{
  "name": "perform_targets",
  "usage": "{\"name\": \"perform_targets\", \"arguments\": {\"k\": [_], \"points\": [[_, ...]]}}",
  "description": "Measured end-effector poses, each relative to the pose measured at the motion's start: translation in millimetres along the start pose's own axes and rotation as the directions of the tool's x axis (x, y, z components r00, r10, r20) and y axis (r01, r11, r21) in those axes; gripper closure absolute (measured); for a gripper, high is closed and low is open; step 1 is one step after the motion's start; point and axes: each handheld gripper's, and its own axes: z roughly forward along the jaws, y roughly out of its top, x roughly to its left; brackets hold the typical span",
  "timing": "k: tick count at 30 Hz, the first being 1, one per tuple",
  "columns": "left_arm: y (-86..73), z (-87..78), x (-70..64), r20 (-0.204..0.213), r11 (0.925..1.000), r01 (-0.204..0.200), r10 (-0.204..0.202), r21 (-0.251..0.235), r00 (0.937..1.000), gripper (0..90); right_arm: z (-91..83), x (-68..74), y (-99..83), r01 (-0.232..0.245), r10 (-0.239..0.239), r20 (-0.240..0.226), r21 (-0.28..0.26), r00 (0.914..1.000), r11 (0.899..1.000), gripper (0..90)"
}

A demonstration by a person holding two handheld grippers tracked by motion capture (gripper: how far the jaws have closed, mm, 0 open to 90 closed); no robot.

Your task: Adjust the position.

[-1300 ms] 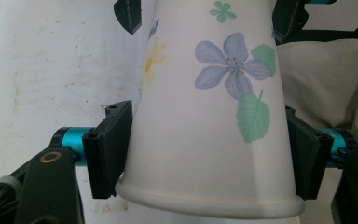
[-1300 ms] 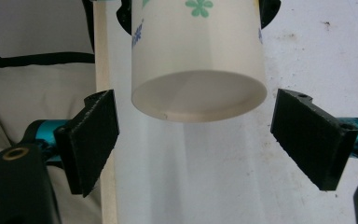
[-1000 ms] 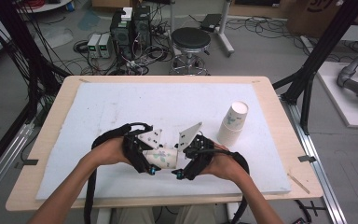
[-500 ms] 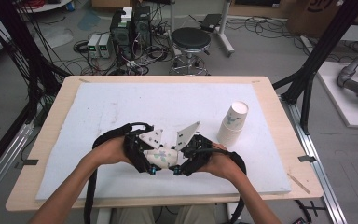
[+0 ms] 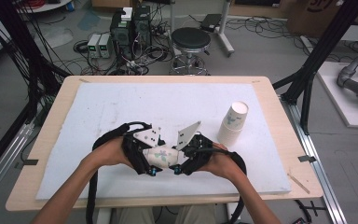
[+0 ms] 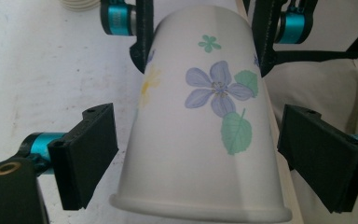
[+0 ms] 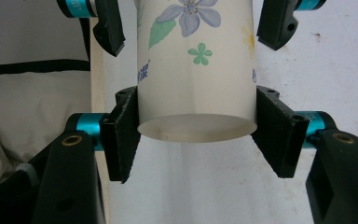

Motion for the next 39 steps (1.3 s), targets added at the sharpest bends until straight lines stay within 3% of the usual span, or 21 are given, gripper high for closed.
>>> {"name": "perform_targets", "arguments": {"k": [6,7,10,14,16,17,19,20,25,27,28,30,32,39], "points": [[-7.4,-7.9,0.8,-0.02,0.9981,0.027,-0.028,-0.055,0.9994,12.0,-0.4,-0.8,-2.7,0.0,0.0,-0.001,-0.008,1.0,1.0,37.7],[-10.2,-11.3,0.8,-0.027,0.9957,0.04,-0.043,-0.083,0.9987,12.0,-1.2,-0.7,-4.0,-0.005,0.005,0.001,-0.014,1.0,1.0,37.8],[-18.8,-20.3,-0.8,-0.056,0.9823,0.062,-0.073,-0.177,0.9958,12.0,-4.7,-1.1,-11.3,-0.02,0.02,-0.002,-0.056,0.9998,0.998,37.8],[-30.2,-26.3,-6.4,-0.083,0.966,0.066,-0.089,-0.25,0.9926,12.0,-9.6,-1.2,-25.1,-0.054,0.053,-0.009,-0.139,0.9985,0.989,37.8],[-35.7,-28.6,-8.8,-0.09,0.9527,0.072,-0.102,-0.295,0.9907,12.0,-12.1,-1.5,-36.1,-0.085,0.083,-0.017,-0.209,0.9964,0.974,37.8],[-38.1,-29.2,-9.6,-0.091,0.9458,0.074,-0.108,-0.316,0.9901,12.0,-12.1,-1.5,-36.1,-0.085,0.083,-0.017,-0.209,0.9964,0.974,37.8],[-43.9,-30.2,-11.8,-0.095,0.9285,0.083,-0.125,-0.362,0.9876,12.0,-12.9,-0.7,-41.7,-0.1,0.098,-0.019,-0.244,0.995,0.965,37.8],[-47.4,-30.0,-13.5,-0.094,0.9158,0.097,-0.144,-0.39,0.985,12.0,-13.1,-0.5,-44.7,-0.098,0.098,-0.015,-0.263,0.9951,0.96,37.8],[-58.9,-27.0,-19.0,-0.094,0.8826,0.117,-0.178,-0.455,0.9795,11.6,-14.5,1.5,-56.3,-0.122,0.124,-0.017,-0.335,0.9922,0.934,37.8],[-62.3,-25.2,-20.9,-0.094,0.8732,0.118,-0.183,-0.473,0.9785,11.6,-14.4,2.5,-59.3,-0.131,0.131,-0.025,-0.359,0.9911,0.924,37.8],[-64.4,-23.3,-22.6,-0.091,0.8639,0.126,-0.194,-0.488,0.9767,11.6,-14.1,2.9,-60.3,-0.131,0.132,-0.022,-0.367,0.9911,0.921,37.8],[-67.7,-21.1,-24.0,-0.093,0.8529,0.129,-0.203,-0.506,0.9747,11.3,-12.7,4.5,-63.6,-0.128,0.13,-0.022,-0.394,0.9913,0.91,37.8],[-71.0,-17.8,-26.4,-0.09,0.8337,0.137,-0.218,-0.535,0.9719,10.8,-12.2,5.1,-64.5,-0.131,0.134,-0.021,-0.406,0.9908,0.904,37.8],[-79.2,-5.4,-30.0,-0.074,0.7902,0.159,-0.25,-0.592,0.9654,7.1,-8.6,7.7,-69.7,-0.132,0.135,-0.028,-0.479,0.9905,0.868,37.8]]}}
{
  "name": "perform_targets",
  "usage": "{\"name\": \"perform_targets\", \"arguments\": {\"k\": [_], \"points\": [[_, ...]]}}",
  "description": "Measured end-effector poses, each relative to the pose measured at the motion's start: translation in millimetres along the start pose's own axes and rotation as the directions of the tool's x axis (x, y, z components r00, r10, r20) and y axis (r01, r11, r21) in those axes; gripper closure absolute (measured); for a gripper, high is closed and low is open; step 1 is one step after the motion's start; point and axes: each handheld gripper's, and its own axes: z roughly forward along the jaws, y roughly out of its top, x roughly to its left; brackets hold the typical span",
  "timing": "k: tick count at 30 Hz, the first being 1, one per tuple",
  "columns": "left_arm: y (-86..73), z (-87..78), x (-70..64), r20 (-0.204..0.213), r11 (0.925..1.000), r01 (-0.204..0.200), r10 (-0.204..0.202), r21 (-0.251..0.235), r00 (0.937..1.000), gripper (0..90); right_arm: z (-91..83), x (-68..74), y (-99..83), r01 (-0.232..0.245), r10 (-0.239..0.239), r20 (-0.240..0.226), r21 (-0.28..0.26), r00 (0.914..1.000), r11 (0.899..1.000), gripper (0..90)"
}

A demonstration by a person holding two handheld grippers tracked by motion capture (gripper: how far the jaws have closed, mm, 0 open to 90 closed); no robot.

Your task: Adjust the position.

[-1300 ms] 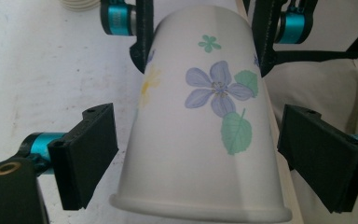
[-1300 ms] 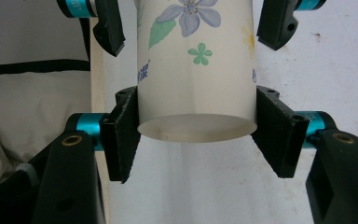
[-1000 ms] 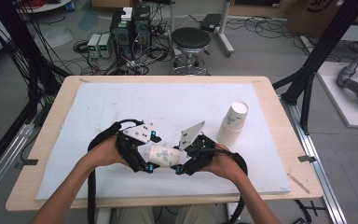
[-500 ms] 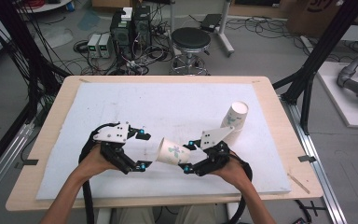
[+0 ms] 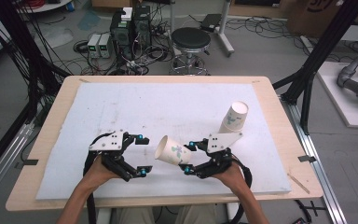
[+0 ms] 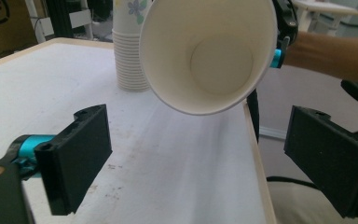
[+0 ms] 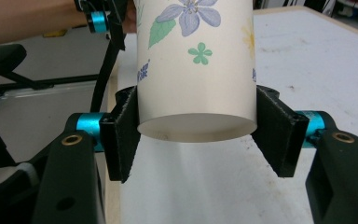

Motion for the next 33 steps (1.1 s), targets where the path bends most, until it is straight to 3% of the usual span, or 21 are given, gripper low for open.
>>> {"name": "perform_targets", "arguments": {"k": [13,33], "points": [[2.3,19.3,-4.6,0.037,0.9989,0.012,-0.01,-0.045,0.9993,7.0,7.2,3.9,-6.8,0.001,-0.004,-0.026,-0.091,0.9997,0.996,37.8],[17.5,43.7,-1.6,0.101,0.9987,0.015,-0.01,-0.049,0.9948,7.1,14.0,3.5,-11.6,0.013,-0.019,-0.055,-0.106,0.9983,0.994,37.8]]}}
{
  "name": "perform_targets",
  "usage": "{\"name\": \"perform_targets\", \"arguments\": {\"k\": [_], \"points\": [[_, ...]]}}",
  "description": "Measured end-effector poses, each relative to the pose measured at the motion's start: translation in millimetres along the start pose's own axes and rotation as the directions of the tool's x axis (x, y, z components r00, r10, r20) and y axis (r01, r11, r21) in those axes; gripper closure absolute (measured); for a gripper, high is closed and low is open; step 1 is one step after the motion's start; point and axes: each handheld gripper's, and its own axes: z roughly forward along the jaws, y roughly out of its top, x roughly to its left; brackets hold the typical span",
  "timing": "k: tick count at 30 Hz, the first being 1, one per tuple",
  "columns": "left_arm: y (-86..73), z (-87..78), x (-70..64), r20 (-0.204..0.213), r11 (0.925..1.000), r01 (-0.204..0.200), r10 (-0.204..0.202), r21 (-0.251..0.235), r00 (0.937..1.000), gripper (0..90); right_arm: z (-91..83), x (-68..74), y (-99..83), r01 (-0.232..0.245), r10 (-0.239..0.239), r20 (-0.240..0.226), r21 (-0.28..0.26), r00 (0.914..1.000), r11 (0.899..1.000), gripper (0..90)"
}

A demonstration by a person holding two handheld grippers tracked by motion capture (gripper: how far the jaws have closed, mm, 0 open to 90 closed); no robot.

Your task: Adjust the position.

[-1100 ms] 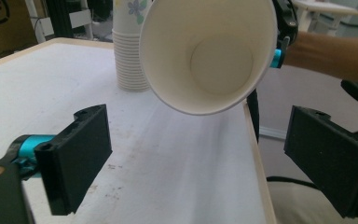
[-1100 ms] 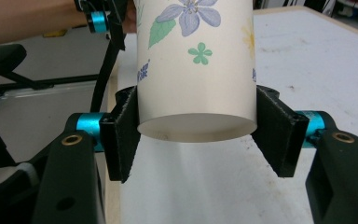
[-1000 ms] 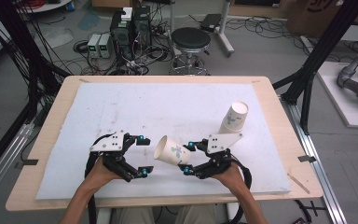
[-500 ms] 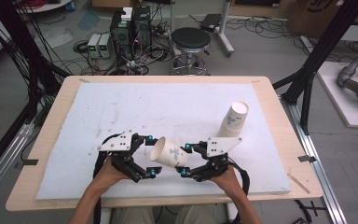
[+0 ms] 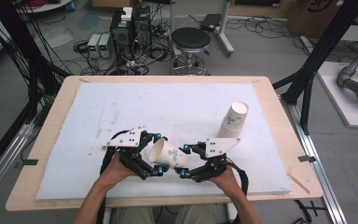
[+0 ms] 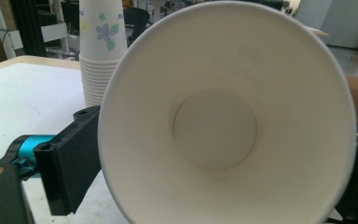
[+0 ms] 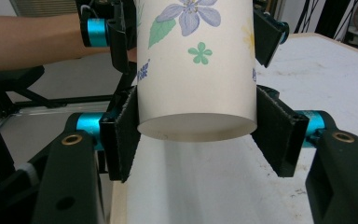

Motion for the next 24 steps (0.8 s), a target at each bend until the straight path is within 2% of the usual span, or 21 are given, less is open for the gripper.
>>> {"name": "perform_targets", "arguments": {"k": [5,6,7,9,11,17,24], "points": [[-0.2,-0.8,1.2,0.031,0.9999,0.012,-0.012,-0.008,0.9994,9.5,0.5,0.8,0.2,0.012,-0.012,-0.01,-0.009,0.9999,1.0,37.8],[-0.2,-1.3,1.4,0.036,1.0,0.007,-0.007,-0.006,0.9993,13.3,1.3,1.1,0.2,0.011,-0.011,-0.016,-0.008,0.9998,1.0,37.8],[-0.2,-1.5,1.4,0.047,1.0,0.002,-0.002,-0.007,0.9989,13.3,1.3,1.1,0.2,0.011,-0.011,-0.016,-0.008,0.9998,1.0,37.8],[0.1,-2.1,0.1,0.068,0.9997,-0.016,0.017,-0.02,0.9976,22.0,2.1,1.3,0.1,0.014,-0.014,-0.018,-0.008,0.9997,1.0,37.8],[0.2,-2.1,0.0,0.083,0.9994,-0.022,0.024,-0.027,0.9962,25.2,2.7,1.8,0.1,0.015,-0.016,-0.025,-0.008,0.9996,1.0,37.9],[0.4,-2.7,0.0,0.081,0.9992,-0.03,0.032,-0.028,0.9962,29.6,2.9,1.2,0.1,0.019,-0.019,-0.023,-0.006,0.9996,1.0,38.1],[0.3,-2.7,-0.5,0.075,0.9993,-0.031,0.032,-0.02,0.9967,30.6,3.3,1.4,0.1,0.017,-0.017,-0.025,0.001,0.9995,1.0,37.3]]}}
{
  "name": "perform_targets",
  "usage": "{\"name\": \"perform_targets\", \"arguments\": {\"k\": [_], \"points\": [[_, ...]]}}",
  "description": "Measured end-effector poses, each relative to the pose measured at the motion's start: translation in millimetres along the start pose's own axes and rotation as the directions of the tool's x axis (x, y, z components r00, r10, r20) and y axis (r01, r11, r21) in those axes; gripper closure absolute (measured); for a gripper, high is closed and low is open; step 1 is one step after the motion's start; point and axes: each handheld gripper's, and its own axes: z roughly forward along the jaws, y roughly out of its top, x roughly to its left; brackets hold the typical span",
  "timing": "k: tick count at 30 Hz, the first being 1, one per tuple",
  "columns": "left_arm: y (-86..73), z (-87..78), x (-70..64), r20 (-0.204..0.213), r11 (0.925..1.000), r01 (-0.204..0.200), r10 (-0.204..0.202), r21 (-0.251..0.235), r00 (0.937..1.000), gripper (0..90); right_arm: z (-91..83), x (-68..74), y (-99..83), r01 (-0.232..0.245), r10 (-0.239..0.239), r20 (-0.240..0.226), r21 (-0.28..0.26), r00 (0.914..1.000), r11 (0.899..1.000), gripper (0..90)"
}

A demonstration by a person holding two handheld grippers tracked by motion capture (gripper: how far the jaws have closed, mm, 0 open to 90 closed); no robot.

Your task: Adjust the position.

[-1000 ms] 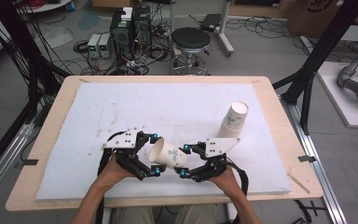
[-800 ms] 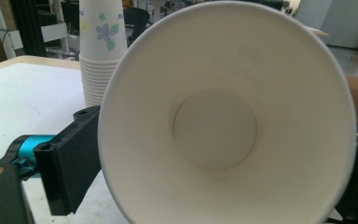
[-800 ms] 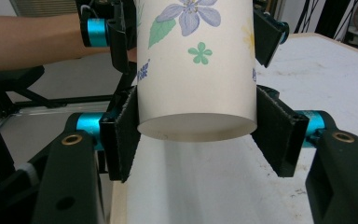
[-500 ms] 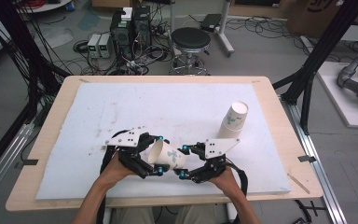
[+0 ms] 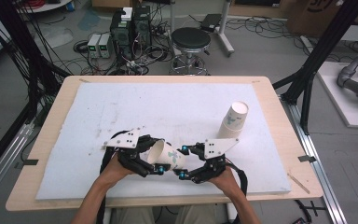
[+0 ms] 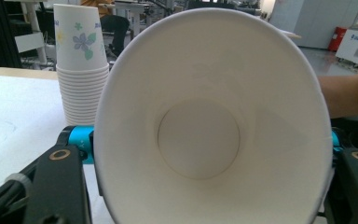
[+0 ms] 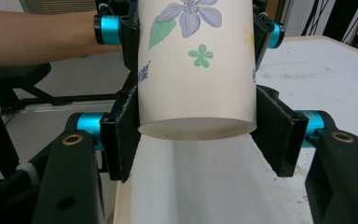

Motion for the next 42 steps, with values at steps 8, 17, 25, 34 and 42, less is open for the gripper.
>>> {"name": "perform_targets", "arguments": {"k": [8,17,25,34,42], "points": [[-0.6,-6.9,0.8,-0.038,0.9997,0.006,-0.005,0.023,0.9993,30.3,-0.4,9.7,3.3,0.023,-0.031,0.102,0.073,0.9943,0.997,17.6],[7.3,-16.1,7.9,-0.14,0.9844,0.017,0.008,0.175,0.9901,30.0,-10.2,8.5,-7.7,-0.03,0.005,0.228,0.105,0.9737,0.994,17.6],[25.5,-20.7,20.1,-0.207,0.9405,0.017,0.057,0.339,0.9767,29.9,-29.0,5.7,-30.2,-0.136,0.078,0.402,0.117,0.9123,0.984,17.7],[36.9,-12.3,35.3,-0.218,0.8513,0.009,0.124,0.525,0.968,29.9,-44.3,4.2,-51.0,-0.196,0.11,0.503,0.122,0.8572,0.973,18.1],[39.0,-6.3,48.8,-0.225,0.7731,0.02,0.16,0.634,0.9613,30.0,-56.4,-2.1,-66.1,-0.233,0.147,0.566,0.083,0.8113,0.969,18.1]]}}
